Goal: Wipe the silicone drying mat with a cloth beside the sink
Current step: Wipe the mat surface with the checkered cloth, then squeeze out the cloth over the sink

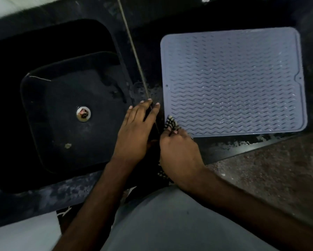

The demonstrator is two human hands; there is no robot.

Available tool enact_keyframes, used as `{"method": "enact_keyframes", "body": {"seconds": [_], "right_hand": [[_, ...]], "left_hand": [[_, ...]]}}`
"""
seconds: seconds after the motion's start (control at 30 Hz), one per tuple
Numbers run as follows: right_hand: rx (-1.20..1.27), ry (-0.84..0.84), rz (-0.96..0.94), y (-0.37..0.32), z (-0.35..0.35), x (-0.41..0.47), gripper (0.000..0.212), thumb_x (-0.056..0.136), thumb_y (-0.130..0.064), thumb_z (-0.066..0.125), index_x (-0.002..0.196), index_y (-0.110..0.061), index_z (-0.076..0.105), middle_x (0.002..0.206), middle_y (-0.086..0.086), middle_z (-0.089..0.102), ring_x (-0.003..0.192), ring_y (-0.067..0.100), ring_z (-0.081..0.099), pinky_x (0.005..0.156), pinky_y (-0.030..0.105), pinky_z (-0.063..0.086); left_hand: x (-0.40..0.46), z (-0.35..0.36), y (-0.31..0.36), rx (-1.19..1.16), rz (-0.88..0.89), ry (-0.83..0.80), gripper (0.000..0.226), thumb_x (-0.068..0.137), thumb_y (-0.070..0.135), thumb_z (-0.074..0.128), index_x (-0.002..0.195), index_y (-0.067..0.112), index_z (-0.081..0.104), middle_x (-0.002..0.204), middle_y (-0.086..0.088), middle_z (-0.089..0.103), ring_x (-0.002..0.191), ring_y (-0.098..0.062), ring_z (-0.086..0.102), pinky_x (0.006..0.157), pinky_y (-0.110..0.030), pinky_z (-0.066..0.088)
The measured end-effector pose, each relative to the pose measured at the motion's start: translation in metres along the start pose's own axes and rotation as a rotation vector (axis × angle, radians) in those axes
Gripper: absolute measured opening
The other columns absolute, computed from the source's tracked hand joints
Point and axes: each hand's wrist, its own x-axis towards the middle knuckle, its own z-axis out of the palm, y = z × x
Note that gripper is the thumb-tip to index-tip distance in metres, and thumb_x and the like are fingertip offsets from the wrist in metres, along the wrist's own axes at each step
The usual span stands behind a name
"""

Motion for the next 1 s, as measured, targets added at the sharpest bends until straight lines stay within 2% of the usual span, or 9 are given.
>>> {"method": "enact_keyframes", "body": {"seconds": [0.13,0.23,0.37,0.47,0.53,0.67,0.73,0.87,1.0], "right_hand": [[0.258,-0.004,-0.023,0.001,-0.017,0.003,0.023,0.091,-0.016,0.051,0.113,-0.009,0.056,0.102,0.015,0.061,0.101,0.029,0.055,0.072,0.033,0.043],[0.446,0.053,-0.015,0.012,-0.029,0.008,0.018,0.09,-0.018,0.049,0.104,-0.014,0.059,0.092,0.013,0.063,0.089,0.031,0.062,0.07,0.033,0.048],[0.801,0.269,0.01,0.027,-0.05,0.013,0.032,0.097,-0.013,0.052,0.124,-0.019,0.066,0.112,-0.001,0.072,0.104,0.011,0.065,0.096,0.029,0.05],[1.409,0.295,0.06,0.03,-0.062,0.014,0.031,0.1,-0.007,0.049,0.126,-0.011,0.065,0.115,0.002,0.072,0.109,0.013,0.065,0.1,0.034,0.05],[1.838,0.176,0.045,0.029,-0.065,0.013,0.032,0.102,-0.003,0.044,0.128,-0.004,0.061,0.118,0.015,0.07,0.111,0.027,0.065,0.097,0.039,0.051],[2.03,0.101,-0.009,0.028,-0.065,0.011,0.034,0.103,-0.004,0.041,0.132,-0.005,0.058,0.123,0.017,0.067,0.118,0.031,0.062,0.099,0.04,0.05],[2.035,0.101,0.012,0.03,-0.066,0.012,0.033,0.103,-0.005,0.04,0.131,-0.006,0.058,0.123,0.016,0.067,0.118,0.032,0.062,0.097,0.041,0.052],[1.978,-0.129,-0.069,0.043,-0.076,0.006,0.051,0.102,-0.044,0.039,0.131,-0.008,0.059,0.125,0.015,0.066,0.119,0.03,0.061,0.096,0.045,0.052],[1.545,0.021,-0.172,0.051,-0.077,0.01,0.049,0.084,-0.042,0.071,0.123,-0.017,0.054,0.112,-0.003,0.071,0.106,0.014,0.066,0.083,0.025,0.055]], "left_hand": [[-0.007,-0.01,-0.011,0.007,-0.003,0.031,0.103,0.075,0.039,0.085,0.159,0.019,0.029,0.164,-0.009,0.027,0.151,-0.026,0.024,0.127,-0.044,0.014],[-0.009,-0.02,-0.015,-0.253,-0.111,0.06,0.109,0.072,0.046,0.087,0.16,0.023,0.027,0.167,-0.004,0.018,0.15,-0.021,0.027,0.118,-0.038,0.03],[-0.008,-0.033,-0.003,-0.765,-0.234,0.288,0.079,0.091,0.058,0.065,0.154,0.018,0.039,0.151,-0.002,0.039,0.12,0.018,0.047,0.102,-0.009,0.039],[0.002,-0.036,0.023,-1.272,-0.546,0.372,0.052,0.098,0.066,0.043,0.124,0.026,0.062,0.116,0.002,0.07,0.097,-0.006,0.07,0.086,-0.038,0.057],[0.009,-0.047,0.04,-1.594,-0.687,0.201,0.061,0.097,0.07,0.038,0.116,0.02,0.068,0.111,-0.006,0.075,0.092,-0.02,0.073,0.078,-0.041,0.056],[0.007,-0.075,0.063,-1.915,-0.649,0.045,0.066,0.1,0.063,0.037,0.129,0.012,0.067,0.123,-0.011,0.073,0.115,-0.025,0.068,0.101,-0.042,0.052],[0.007,-0.086,0.064,-1.861,-0.621,0.101,0.066,0.099,0.063,0.038,0.13,0.012,0.067,0.124,-0.012,0.072,0.116,-0.028,0.068,0.101,-0.045,0.052],[0.002,-0.106,0.064,-1.575,-0.599,0.229,0.04,0.101,0.04,0.057,0.118,0.007,0.072,0.107,-0.013,0.077,0.092,-0.025,0.074,0.059,-0.028,0.058],[-0.001,-0.116,0.066,-1.256,-0.674,0.345,0.034,0.101,0.044,0.057,0.1,0.017,0.077,0.091,-0.004,0.079,0.087,-0.021,0.076,0.075,-0.039,0.062]]}}
